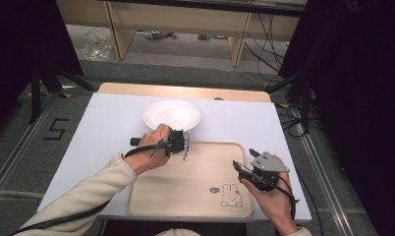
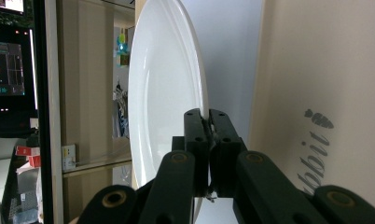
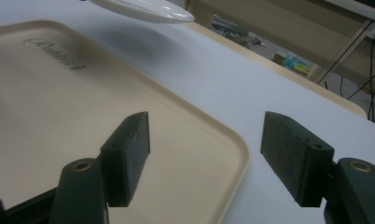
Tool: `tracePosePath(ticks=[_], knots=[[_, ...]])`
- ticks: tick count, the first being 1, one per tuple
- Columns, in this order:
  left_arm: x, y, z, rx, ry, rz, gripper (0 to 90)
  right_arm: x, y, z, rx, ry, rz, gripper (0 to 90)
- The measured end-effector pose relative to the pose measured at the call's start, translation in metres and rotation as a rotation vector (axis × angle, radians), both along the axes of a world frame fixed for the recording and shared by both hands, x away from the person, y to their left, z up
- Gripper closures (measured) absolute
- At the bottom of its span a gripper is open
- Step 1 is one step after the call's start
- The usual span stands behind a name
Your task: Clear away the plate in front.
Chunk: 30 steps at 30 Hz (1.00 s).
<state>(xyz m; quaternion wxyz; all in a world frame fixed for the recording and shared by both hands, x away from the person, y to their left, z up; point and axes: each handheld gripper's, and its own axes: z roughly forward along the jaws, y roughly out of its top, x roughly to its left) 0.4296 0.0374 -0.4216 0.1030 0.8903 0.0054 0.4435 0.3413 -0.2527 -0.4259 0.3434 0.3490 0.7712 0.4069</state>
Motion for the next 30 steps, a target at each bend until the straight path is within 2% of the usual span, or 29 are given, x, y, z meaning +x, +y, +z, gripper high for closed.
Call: tracePosePath(ticks=[2, 3, 4, 9, 15, 17, 18, 21, 30], knots=[[-0.002, 0.000, 0.001, -0.002, -0.002, -0.002, 87.5, 0.000, -0.002, 0.001, 0.022, 0.006, -0.003, 32.3], [-0.003, 0.001, 0.004, 0.032, -0.006, 0.000, 87.5, 0.000, -0.002, 0.001, 0.022, 0.002, -0.005, 32.1], [-0.005, 0.001, 0.003, 0.022, 0.005, 0.008, 87.5, 0.000, -0.003, 0.001, 0.028, 0.002, -0.008, 32.0], [-0.011, 0.002, 0.004, 0.026, 0.008, 0.007, 87.6, 0.000, -0.004, 0.002, 0.044, -0.012, -0.022, 31.9], [-0.020, 0.002, 0.006, 0.021, 0.002, 0.004, 87.5, 0.000, -0.004, 0.002, 0.039, -0.010, -0.025, 31.9], [-0.023, 0.001, 0.008, 0.040, -0.013, -0.010, 87.6, 0.000, -0.004, 0.002, 0.037, -0.014, -0.025, 31.9], [-0.024, 0.002, 0.006, 0.025, 0.000, 0.000, 87.6, 0.000, -0.004, 0.002, 0.037, -0.013, -0.024, 32.0], [-0.028, 0.001, 0.006, 0.023, 0.002, -0.001, 87.6, 0.000, -0.004, 0.002, 0.037, -0.012, -0.023, 32.2], [-0.037, -0.004, 0.006, 0.041, -0.005, -0.013, 87.8, 0.000, -0.003, 0.002, 0.035, -0.012, -0.024, 33.1]])
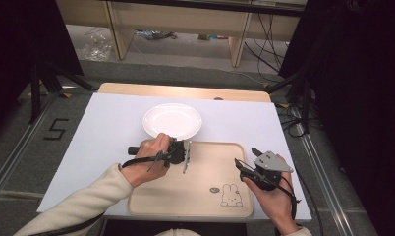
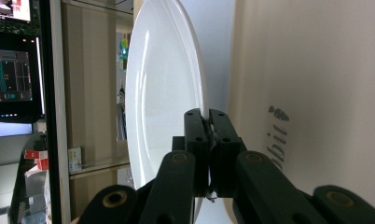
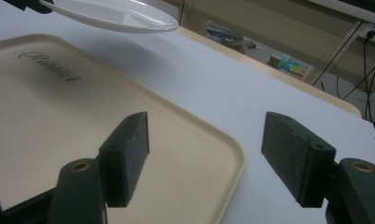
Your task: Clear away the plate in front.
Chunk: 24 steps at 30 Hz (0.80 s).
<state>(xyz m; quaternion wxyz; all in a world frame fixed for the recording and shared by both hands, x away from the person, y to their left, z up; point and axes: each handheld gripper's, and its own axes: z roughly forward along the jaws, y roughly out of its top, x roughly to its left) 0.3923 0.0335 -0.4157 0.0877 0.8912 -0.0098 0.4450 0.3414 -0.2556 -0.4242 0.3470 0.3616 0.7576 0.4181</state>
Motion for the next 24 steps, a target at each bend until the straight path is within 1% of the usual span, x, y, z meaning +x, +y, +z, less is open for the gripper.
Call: tracePosePath(ticks=[1, 2, 3, 4, 5, 6, 10, 11, 12, 15, 16, 23, 24], knots=[[-0.002, -0.001, 0.000, -0.007, -0.003, -0.004, 87.7, 0.000, 0.000, 0.000, -0.001, 0.000, 0.000, 33.1], [-0.003, -0.001, 0.000, -0.008, 0.004, -0.004, 87.7, 0.000, 0.000, 0.000, -0.001, -0.001, -0.001, 33.1], [-0.005, -0.002, 0.000, -0.002, 0.000, -0.012, 87.7, 0.000, 0.000, 0.000, -0.002, -0.001, -0.001, 33.1], [-0.007, -0.003, 0.000, -0.009, -0.001, -0.013, 87.7, 0.000, 0.000, 0.000, -0.001, 0.000, -0.001, 33.2], [-0.009, -0.004, 0.001, -0.002, 0.001, -0.019, 87.8, 0.000, 0.000, 0.000, -0.001, -0.001, -0.001, 33.2], [-0.011, -0.005, 0.001, -0.007, -0.002, -0.021, 87.7, 0.000, 0.000, 0.000, -0.001, -0.001, -0.001, 33.3], [-0.018, -0.008, 0.002, 0.004, -0.001, -0.031, 87.7, 0.000, 0.001, 0.000, -0.002, -0.001, -0.001, 33.6], [-0.019, -0.008, 0.002, -0.001, -0.002, -0.034, 87.6, 0.000, 0.001, 0.000, -0.002, 0.000, 0.000, 33.6], [-0.021, -0.009, 0.002, 0.004, -0.001, -0.036, 87.6, 0.000, 0.001, 0.000, -0.002, 0.005, 0.001, 33.7], [-0.026, -0.010, 0.002, -0.001, -0.005, -0.044, 87.7, 0.000, 0.000, 0.001, -0.009, 0.004, 0.005, 33.9], [-0.028, -0.011, 0.002, 0.000, 0.000, -0.041, 87.6, -0.001, 0.000, 0.001, -0.007, 0.004, 0.004, 33.9], [-0.037, -0.013, 0.000, -0.004, 0.003, -0.054, 87.6, 0.000, 0.001, 0.001, -0.009, 0.001, 0.003, 34.2], [-0.038, -0.014, 0.000, 0.003, 0.006, -0.056, 87.7, 0.000, 0.001, 0.001, -0.010, 0.000, 0.003, 34.3]])
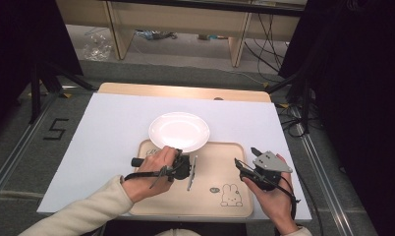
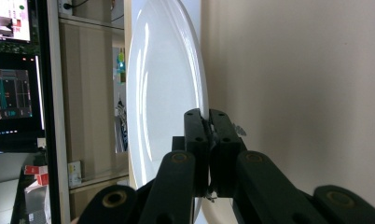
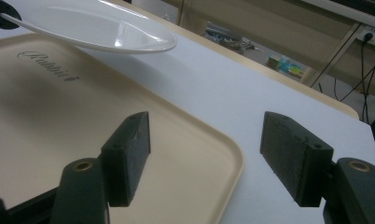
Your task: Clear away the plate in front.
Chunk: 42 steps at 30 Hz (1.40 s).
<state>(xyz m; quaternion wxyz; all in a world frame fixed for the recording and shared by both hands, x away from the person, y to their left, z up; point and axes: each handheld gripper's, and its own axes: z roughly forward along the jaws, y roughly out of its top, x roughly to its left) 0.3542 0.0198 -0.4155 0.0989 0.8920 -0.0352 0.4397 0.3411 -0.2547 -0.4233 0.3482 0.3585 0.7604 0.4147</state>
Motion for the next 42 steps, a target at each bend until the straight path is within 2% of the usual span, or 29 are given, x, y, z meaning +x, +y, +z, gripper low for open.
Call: tracePosePath(ticks=[6, 10, 11, 25, 28, 37, 42], knots=[[-0.005, -0.001, 0.001, -0.008, -0.007, -0.007, 87.7, 0.000, 0.000, 0.000, -0.001, -0.001, 0.001, 34.6], [-0.010, -0.002, 0.001, 0.003, -0.004, -0.013, 87.8, 0.000, 0.000, 0.000, -0.003, -0.002, 0.000, 34.8], [-0.010, -0.002, 0.001, -0.010, -0.004, -0.014, 87.7, 0.000, 0.000, 0.000, -0.004, -0.002, 0.000, 34.9], [-0.018, -0.004, 0.000, 0.001, -0.002, -0.024, 87.6, 0.001, -0.001, 0.000, -0.003, -0.007, -0.006, 35.0], [-0.022, -0.005, -0.002, 0.004, 0.009, -0.030, 87.6, 0.000, -0.001, 0.000, 0.002, 0.002, -0.007, 35.0], [-0.033, -0.006, -0.009, 0.010, 0.013, -0.048, 87.6, 0.000, -0.001, 0.000, -0.004, -0.011, -0.009, 35.1], [-0.038, -0.008, -0.015, 0.016, 0.034, -0.054, 87.5, 0.001, -0.001, 0.000, -0.008, -0.007, -0.007, 35.2]])
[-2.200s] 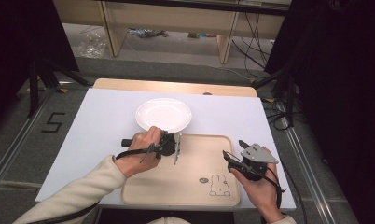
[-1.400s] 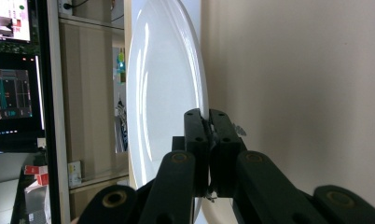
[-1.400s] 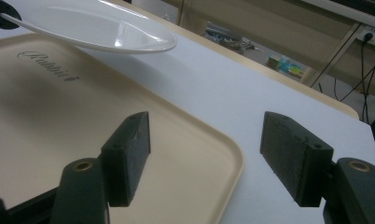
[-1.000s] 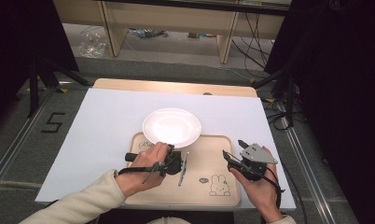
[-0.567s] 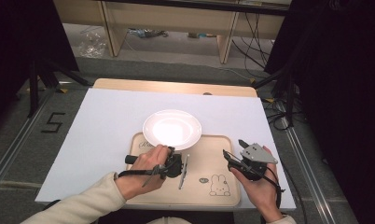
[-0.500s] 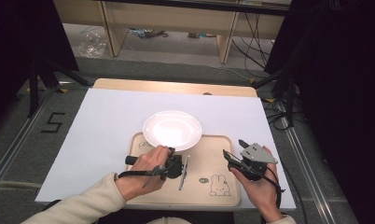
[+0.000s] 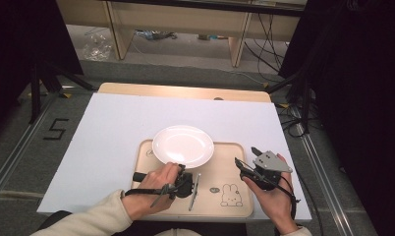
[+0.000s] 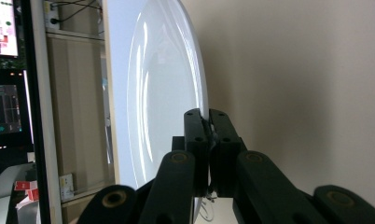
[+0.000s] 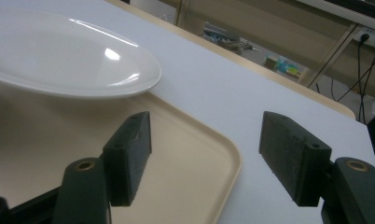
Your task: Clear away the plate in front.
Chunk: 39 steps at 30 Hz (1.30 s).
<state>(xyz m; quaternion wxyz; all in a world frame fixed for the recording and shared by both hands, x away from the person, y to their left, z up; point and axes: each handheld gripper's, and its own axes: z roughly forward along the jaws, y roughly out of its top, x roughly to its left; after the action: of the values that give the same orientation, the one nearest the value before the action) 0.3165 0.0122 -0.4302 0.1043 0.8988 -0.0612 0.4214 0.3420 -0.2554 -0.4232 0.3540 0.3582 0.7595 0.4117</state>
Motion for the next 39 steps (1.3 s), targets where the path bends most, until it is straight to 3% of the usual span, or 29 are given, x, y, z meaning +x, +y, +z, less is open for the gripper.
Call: tracePosePath(ticks=[11, 25, 39], knots=[[-0.009, -0.003, -0.009, 0.018, 0.033, -0.011, 87.4, 0.001, 0.000, -0.001, 0.004, -0.003, -0.001, 35.4], [-0.018, -0.007, -0.012, 0.008, 0.055, -0.005, 87.6, 0.001, 0.000, 0.000, -0.001, -0.001, -0.002, 35.7], [-0.025, -0.010, -0.022, 0.016, 0.103, -0.023, 86.9, 0.001, 0.000, -0.001, 0.001, 0.001, -0.002, 35.8]])
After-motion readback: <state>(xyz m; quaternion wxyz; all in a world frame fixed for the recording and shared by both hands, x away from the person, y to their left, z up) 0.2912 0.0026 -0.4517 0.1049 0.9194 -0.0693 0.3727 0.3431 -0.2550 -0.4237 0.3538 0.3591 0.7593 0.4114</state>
